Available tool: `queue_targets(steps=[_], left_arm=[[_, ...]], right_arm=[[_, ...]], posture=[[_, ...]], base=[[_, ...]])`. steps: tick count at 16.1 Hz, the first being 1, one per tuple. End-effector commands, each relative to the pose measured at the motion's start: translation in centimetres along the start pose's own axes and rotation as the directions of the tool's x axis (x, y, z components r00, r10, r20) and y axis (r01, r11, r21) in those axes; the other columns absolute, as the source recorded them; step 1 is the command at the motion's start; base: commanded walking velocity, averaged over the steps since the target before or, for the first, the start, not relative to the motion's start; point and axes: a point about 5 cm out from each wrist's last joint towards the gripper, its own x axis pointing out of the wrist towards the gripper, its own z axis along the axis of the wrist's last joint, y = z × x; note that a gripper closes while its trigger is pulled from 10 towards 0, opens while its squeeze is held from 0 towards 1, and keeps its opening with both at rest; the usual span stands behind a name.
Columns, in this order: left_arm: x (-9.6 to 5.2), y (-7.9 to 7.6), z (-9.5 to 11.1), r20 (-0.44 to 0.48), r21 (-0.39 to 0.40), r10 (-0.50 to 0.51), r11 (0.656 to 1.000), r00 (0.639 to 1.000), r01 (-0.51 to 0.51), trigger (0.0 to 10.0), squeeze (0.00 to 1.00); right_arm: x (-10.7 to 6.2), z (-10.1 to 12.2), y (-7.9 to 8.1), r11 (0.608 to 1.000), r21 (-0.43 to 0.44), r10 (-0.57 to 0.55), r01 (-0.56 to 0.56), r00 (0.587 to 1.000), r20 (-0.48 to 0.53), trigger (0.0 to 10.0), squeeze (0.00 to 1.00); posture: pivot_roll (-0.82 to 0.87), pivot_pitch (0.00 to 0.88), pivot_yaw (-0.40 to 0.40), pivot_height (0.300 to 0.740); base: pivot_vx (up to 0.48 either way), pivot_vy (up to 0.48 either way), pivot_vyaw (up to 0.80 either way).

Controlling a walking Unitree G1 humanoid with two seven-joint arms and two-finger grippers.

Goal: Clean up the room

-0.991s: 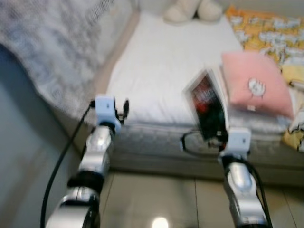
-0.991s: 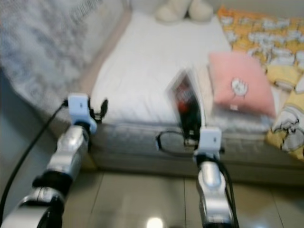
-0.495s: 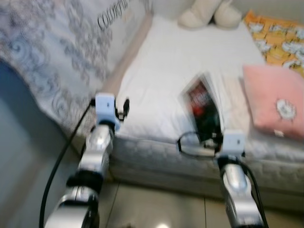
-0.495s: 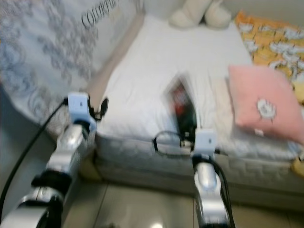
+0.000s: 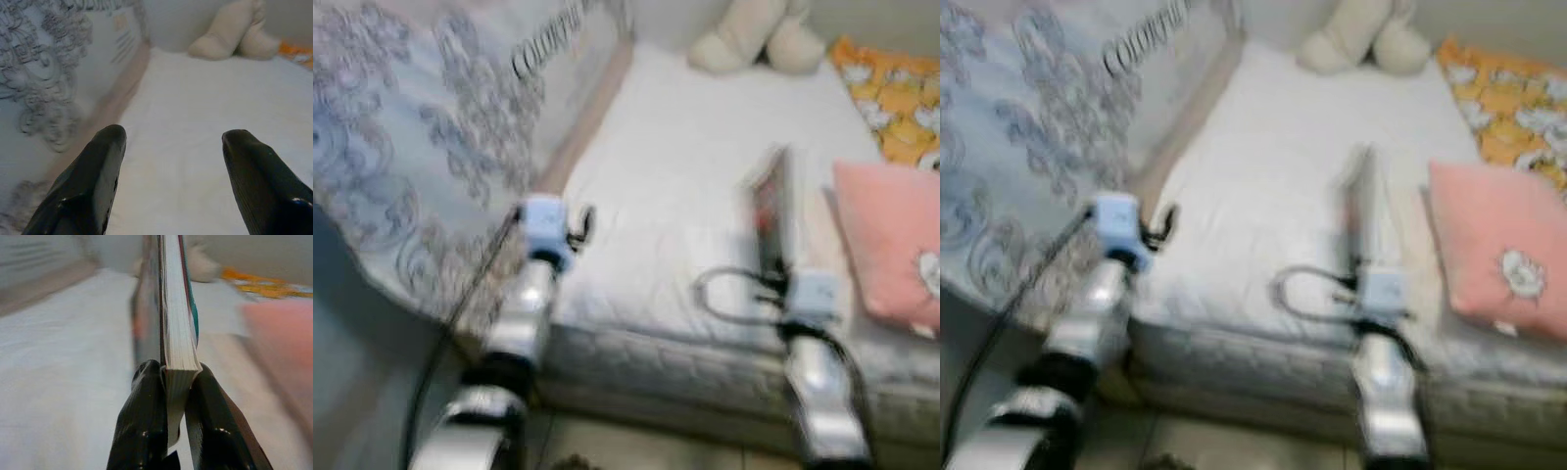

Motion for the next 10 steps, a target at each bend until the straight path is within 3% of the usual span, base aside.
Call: queue_targets(steps=[1,3,5,6,7,8,9,10], left_arm=[[0.5,-1.2,0.8,0.028,0.006,-0.043,0.999,0.999,0.043,10.0,0.00],[0.3,-1.1,0.9,0.035,0.020,-0.049,0.999,0.998,0.048,10.0,0.00],[-0.4,-0.4,0.9,0.024,0.049,-0.058,0.997,0.998,0.057,10.0,0.00],[-1.0,0.9,1.2,0.018,0.047,-0.053,0.998,0.998,0.052,10.0,0.00],[-1.1,1.2,1.3,0.018,0.050,-0.052,0.997,0.998,0.051,10.0,0.00],[-1.6,2.0,1.9,0.022,0.084,-0.061,0.995,0.998,0.059,10.0,0.00],[-1.9,2.3,2.3,0.027,0.095,-0.065,0.994,0.998,0.062,10.0,0.00],[-2.3,2.8,3.5,0.048,0.128,-0.077,0.989,0.996,0.070,10.0,0.00]], right_arm=[[1.0,1.4,-1.0,1.000,0.000,-0.025,0.025,0.997,0.066,0.0,0.00],[2.8,2.0,-0.4,0.999,0.046,-0.008,0.005,0.998,0.068,0.0,0.00],[5.3,2.0,0.7,0.980,0.199,0.017,-0.017,1.000,0.000,0.0,0.00],[6.8,1.2,1.5,0.920,0.391,0.047,-0.002,0.993,-0.106,0.0,0.00],[7.0,1.0,1.6,0.900,0.437,0.052,0.009,0.990,-0.127,0.0,0.00],[7.2,-0.4,2.4,0.783,0.620,0.119,0.051,0.966,-0.229,0.0,0.00],[7.1,-0.7,2.8,0.736,0.674,0.147,0.063,0.957,-0.251,0.0,0.00],[6.7,-1.8,3.6,0.620,0.776,0.195,0.117,0.935,-0.297,0.0,0.00]], posture=[[0.05,0.000,0.048,0.740],[0.07,0.000,0.063,0.740],[0.12,0.000,0.074,0.740],[0.17,0.000,0.093,0.740],[0.19,0.000,0.097,0.740],[0.26,0.031,0.117,0.740],[0.29,0.045,0.126,0.740],[0.34,0.063,0.136,0.740]], base=[[0.469,0.000,0.00],[0.469,0.000,0.00],[0.000,0.000,0.00],[0.000,0.000,0.00],[0.000,0.000,0.00],[0.000,0.000,0.00],[0.000,0.000,0.00],[0.000,0.000,0.00]])
